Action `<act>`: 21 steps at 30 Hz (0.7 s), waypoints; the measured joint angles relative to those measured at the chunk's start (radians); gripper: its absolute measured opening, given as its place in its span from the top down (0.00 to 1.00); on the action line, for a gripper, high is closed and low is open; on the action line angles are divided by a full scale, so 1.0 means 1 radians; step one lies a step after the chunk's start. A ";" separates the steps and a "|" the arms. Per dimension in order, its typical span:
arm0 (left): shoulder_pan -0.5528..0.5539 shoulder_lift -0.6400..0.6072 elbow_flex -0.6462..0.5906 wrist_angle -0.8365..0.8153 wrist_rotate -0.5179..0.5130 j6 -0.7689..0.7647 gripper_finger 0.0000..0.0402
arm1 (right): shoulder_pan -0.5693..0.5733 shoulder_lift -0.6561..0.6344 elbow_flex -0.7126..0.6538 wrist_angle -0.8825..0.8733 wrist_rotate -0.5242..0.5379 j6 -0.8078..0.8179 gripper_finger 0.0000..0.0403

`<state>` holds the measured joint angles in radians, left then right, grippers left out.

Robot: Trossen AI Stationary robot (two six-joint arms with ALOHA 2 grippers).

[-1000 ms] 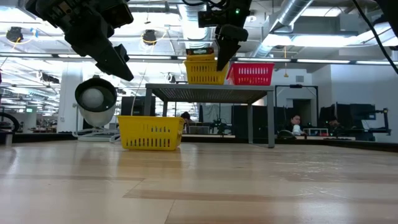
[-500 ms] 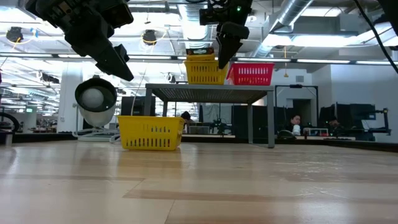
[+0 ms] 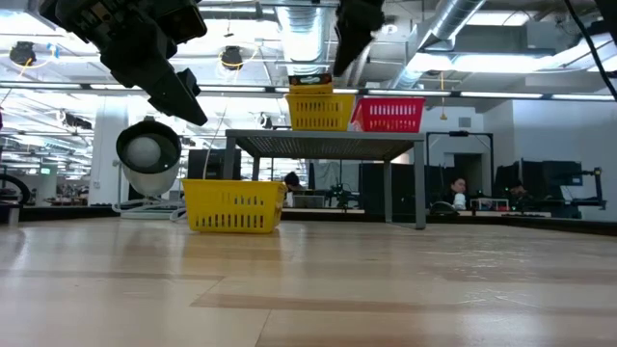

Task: Pick & Place Office Desk Supplies
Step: Put the yellow basket with rubber bands on the shelf

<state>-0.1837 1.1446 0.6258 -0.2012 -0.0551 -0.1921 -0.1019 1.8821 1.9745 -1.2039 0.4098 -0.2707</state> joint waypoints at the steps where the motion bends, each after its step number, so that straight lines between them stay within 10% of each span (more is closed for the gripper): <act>1: 0.000 0.000 0.000 0.000 0.000 0.000 0.54 | 0.007 0.000 0.017 -0.001 0.000 -0.004 0.47; 21: 0.000 0.001 0.000 -0.009 0.000 0.012 0.54 | 0.184 -0.296 -0.049 0.209 -0.256 0.039 0.48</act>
<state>-0.1838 1.1453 0.6258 -0.2105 -0.0555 -0.1803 0.0822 1.5863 1.9257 -0.9945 0.1539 -0.2316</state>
